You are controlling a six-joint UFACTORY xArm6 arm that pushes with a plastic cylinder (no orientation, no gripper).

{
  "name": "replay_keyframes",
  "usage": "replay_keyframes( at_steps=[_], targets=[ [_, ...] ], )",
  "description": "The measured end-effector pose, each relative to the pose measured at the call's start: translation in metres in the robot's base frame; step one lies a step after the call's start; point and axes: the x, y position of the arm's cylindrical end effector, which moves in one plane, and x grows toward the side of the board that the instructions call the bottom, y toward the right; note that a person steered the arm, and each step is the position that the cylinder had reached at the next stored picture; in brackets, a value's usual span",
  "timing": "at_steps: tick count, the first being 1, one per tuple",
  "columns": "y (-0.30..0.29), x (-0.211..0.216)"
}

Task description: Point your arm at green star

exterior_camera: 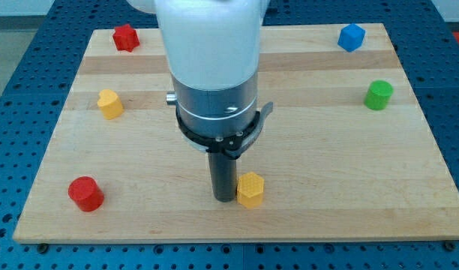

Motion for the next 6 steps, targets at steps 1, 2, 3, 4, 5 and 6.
replay_keyframes(
  at_steps=[1,2,3,4,5,6],
  targets=[
    [0.007,0.000],
    [-0.009,-0.001],
    [-0.048,-0.015],
    [-0.079,-0.045],
    [-0.095,-0.080],
    [-0.095,-0.110]
  ],
)
